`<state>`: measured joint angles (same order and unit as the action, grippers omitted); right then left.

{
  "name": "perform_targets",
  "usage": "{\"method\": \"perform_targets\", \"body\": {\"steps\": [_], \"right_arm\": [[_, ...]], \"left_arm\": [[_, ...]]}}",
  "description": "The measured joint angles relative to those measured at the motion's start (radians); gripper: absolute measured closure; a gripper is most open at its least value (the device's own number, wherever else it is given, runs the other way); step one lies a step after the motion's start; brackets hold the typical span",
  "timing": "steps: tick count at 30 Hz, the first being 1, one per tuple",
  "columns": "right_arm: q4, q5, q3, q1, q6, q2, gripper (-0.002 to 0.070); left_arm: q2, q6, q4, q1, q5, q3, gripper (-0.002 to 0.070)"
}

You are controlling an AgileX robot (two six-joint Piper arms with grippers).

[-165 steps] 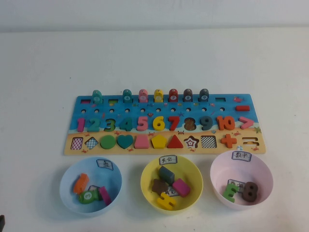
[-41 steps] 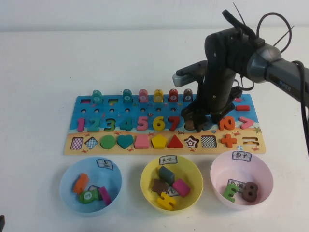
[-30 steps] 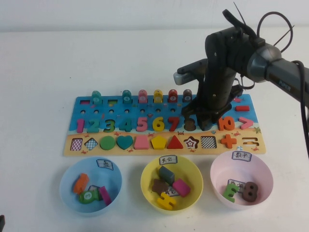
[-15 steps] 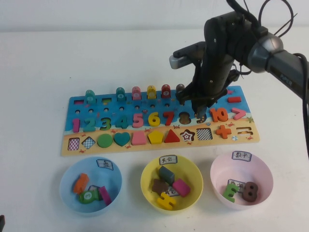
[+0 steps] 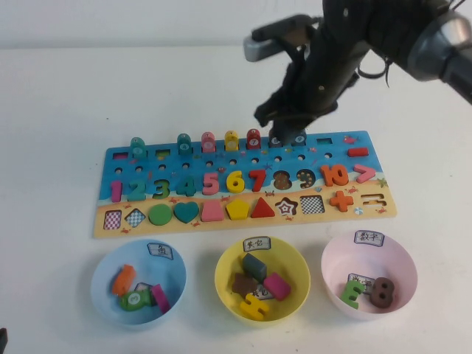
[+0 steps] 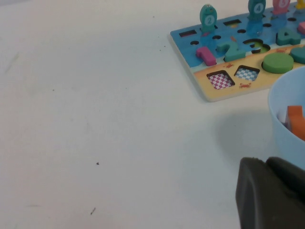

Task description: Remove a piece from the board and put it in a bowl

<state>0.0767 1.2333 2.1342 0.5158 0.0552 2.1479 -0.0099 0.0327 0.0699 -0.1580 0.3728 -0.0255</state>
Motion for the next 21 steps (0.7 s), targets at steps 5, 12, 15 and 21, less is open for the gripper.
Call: {"method": "perform_targets", "body": {"steps": [5, 12, 15, 21], "right_arm": [[0.008, 0.000, -0.117, 0.133, 0.068, -0.134, 0.0433], [0.008, 0.006, -0.211, 0.353, 0.188, -0.126, 0.0433], [-0.042, 0.006, -0.215, 0.389, 0.174, -0.110, 0.0433], [-0.100, -0.002, -0.274, 0.371, 0.056, -0.148, 0.0433]], "left_arm": [[0.000, 0.000, 0.000, 0.000, 0.000, 0.000, 0.0679], [0.000, 0.000, 0.000, 0.000, 0.000, 0.000, 0.0680], [0.000, 0.000, 0.000, 0.000, 0.000, 0.000, 0.0680], [0.000, 0.000, 0.000, 0.000, 0.000, 0.000, 0.0679]]}}
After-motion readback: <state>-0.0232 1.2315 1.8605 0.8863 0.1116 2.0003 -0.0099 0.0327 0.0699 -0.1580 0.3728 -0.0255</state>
